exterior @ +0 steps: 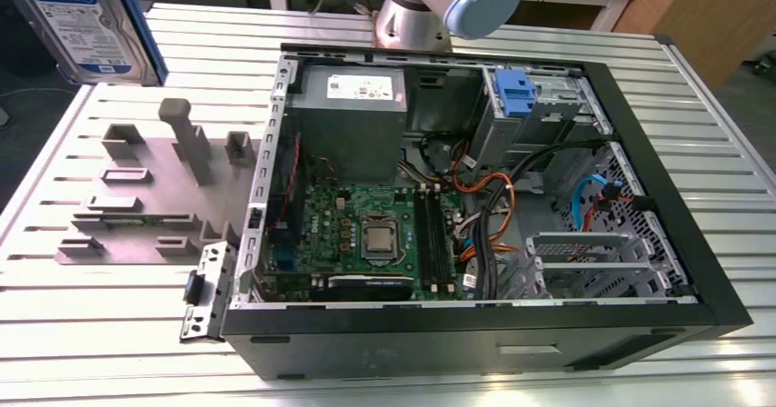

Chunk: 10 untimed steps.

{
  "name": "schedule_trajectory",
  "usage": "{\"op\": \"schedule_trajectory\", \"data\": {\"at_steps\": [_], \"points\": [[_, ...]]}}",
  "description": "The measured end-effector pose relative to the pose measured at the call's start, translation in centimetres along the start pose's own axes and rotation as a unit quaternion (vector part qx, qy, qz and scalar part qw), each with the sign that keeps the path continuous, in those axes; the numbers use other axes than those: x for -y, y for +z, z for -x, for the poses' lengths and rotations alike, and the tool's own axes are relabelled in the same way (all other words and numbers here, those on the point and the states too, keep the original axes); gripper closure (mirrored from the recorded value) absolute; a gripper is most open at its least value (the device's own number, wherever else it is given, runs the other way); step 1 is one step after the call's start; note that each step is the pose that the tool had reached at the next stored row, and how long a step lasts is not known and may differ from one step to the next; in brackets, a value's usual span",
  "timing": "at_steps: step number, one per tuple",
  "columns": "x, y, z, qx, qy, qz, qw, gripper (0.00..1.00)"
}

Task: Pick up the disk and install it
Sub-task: 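Pick up the disk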

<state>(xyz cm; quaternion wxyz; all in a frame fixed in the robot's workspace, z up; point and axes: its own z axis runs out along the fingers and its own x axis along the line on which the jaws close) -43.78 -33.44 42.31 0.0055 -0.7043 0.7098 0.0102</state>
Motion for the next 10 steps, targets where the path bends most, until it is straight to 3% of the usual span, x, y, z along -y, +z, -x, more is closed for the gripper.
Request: {"op": "schedule_trajectory", "data": {"at_steps": [10], "points": [[0.00, -0.50, 0.01, 0.0000, 0.000, 0.0000, 1.00000, 0.64]]}}
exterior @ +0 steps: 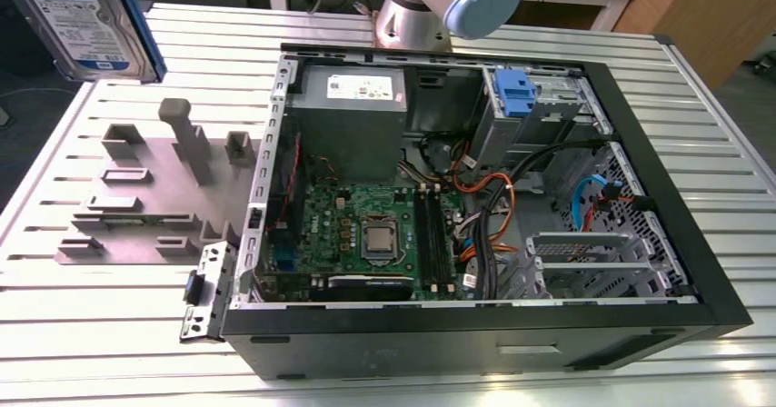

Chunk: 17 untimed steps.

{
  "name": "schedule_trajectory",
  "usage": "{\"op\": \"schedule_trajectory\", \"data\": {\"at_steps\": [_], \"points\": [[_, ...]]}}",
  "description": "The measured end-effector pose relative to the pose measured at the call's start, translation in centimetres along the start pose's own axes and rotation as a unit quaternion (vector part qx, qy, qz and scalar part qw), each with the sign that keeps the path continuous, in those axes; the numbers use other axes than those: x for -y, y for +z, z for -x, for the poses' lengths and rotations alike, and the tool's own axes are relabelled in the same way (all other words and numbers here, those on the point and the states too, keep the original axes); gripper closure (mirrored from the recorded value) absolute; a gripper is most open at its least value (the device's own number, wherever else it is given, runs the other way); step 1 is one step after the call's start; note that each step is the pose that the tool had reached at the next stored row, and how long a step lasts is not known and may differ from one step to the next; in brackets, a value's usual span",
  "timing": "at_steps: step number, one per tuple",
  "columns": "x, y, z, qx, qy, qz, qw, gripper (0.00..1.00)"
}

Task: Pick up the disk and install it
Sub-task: 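Pick up the disk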

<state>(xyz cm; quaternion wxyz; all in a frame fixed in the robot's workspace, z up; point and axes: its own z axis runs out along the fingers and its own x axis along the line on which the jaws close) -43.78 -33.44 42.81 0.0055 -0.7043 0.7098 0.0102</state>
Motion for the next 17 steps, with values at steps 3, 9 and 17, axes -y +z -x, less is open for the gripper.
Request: {"op": "schedule_trajectory", "data": {"at_steps": [3, 9, 17], "points": [[0.00, -0.15, 0.00, 0.0000, 0.000, 0.0000, 1.00000, 0.64], [0.00, -0.41, 0.01, 0.0000, 0.000, 0.0000, 1.00000, 0.64], [0.00, -0.73, 0.02, 0.0000, 0.000, 0.0000, 1.00000, 0.64]]}}
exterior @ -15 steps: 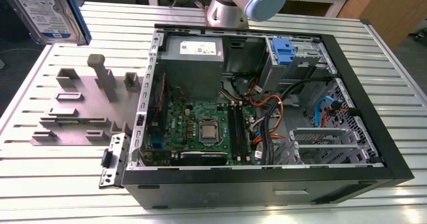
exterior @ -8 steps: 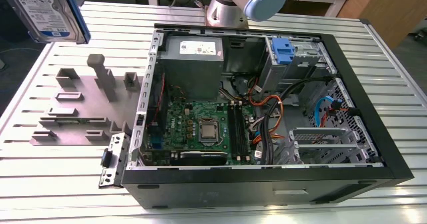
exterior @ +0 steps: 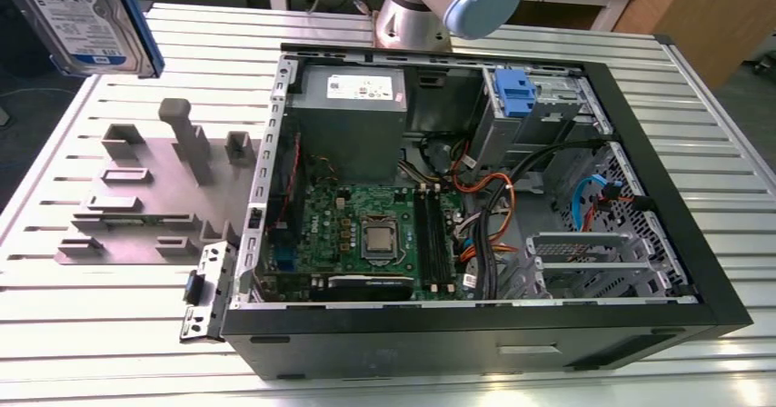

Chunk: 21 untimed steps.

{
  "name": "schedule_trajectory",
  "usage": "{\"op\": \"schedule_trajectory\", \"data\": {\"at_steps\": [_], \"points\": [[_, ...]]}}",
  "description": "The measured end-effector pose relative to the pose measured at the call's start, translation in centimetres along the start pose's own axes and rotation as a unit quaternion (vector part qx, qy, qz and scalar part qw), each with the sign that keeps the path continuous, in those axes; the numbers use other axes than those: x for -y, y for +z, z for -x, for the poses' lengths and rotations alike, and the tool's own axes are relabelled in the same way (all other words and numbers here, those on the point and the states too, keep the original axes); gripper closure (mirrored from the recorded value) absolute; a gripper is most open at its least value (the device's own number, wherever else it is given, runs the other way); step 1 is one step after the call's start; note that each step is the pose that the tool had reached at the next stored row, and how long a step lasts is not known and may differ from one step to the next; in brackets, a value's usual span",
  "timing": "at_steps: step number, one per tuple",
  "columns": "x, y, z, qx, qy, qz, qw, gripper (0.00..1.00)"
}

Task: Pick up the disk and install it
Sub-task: 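Pick up the disk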

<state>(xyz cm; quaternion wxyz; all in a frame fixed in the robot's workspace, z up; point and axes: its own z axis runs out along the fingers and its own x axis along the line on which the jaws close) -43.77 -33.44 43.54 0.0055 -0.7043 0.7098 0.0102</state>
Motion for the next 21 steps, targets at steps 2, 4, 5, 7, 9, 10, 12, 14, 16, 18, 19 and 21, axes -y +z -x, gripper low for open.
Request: {"op": "schedule_trajectory", "data": {"at_steps": [2, 4, 5, 7, 9, 10, 12, 14, 16, 18, 19, 21], "points": [[0.00, -0.07, 0.00, 0.0000, 0.000, 0.0000, 1.00000, 0.64], [0.00, -0.12, 0.00, 0.0000, 0.000, 0.0000, 1.00000, 0.64], [0.00, -0.12, 0.01, 0.0003, 0.000, 0.0000, 1.00000, 0.64], [0.00, -0.13, 0.00, 0.0009, 0.000, 0.0000, 1.00000, 0.64], [0.00, -0.13, 0.00, 0.0013, 0.000, 0.0000, 1.00000, 0.64], [0.00, -0.13, 0.00, 0.0013, 0.000, 0.0000, 1.00000, 0.64], [0.00, -0.15, 0.00, 0.0013, 0.000, 0.0000, 1.00000, 0.64], [-0.01, -0.20, 0.00, 0.0013, 0.000, 0.0000, 1.00000, 0.64], [-0.01, -0.30, 0.01, 0.0013, 0.000, 0.0000, 1.00000, 0.64], [0.00, -0.47, 0.01, 0.0012, 0.000, 0.0000, 1.00000, 0.64], [0.00, -0.56, 0.01, 0.0011, 0.000, 0.0000, 1.00000, 0.64], [0.00, -0.76, 0.02, 0.0011, 0.000, 0.0000, 1.00000, 0.64]]}}
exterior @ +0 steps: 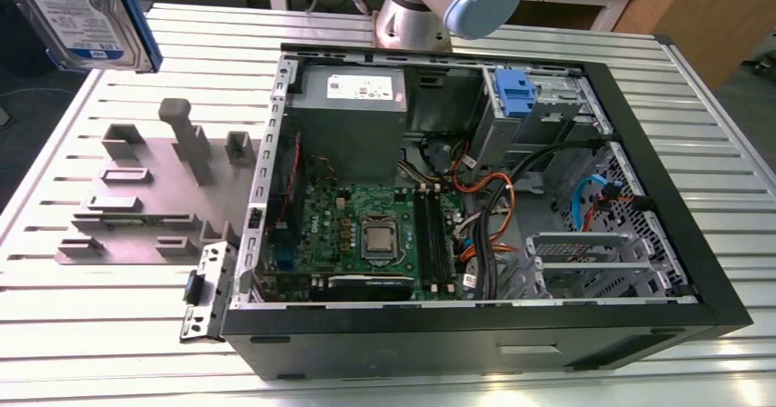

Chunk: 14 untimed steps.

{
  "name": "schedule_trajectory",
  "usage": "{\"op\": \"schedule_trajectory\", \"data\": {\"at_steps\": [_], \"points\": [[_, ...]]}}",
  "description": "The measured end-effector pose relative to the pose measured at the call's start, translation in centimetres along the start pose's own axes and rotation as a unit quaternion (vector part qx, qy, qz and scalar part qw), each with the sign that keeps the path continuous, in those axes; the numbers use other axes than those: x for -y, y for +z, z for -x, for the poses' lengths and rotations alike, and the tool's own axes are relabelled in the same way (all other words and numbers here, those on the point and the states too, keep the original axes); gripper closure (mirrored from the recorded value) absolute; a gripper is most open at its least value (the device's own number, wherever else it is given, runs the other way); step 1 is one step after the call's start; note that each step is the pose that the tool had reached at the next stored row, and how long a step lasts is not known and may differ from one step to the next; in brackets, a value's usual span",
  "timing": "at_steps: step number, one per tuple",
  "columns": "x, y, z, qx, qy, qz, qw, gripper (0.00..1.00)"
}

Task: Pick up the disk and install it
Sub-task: 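Pick up the disk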

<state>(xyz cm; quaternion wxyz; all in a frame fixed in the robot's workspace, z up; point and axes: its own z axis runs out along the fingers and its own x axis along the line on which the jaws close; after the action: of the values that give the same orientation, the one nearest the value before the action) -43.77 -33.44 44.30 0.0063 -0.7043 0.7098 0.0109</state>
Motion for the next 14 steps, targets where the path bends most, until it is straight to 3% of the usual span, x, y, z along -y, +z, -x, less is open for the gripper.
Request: {"op": "schedule_trajectory", "data": {"at_steps": [14], "points": [[-0.01, -1.16, 0.03, 0.0000, 0.000, 0.0000, 1.00000, 0.64]]}}
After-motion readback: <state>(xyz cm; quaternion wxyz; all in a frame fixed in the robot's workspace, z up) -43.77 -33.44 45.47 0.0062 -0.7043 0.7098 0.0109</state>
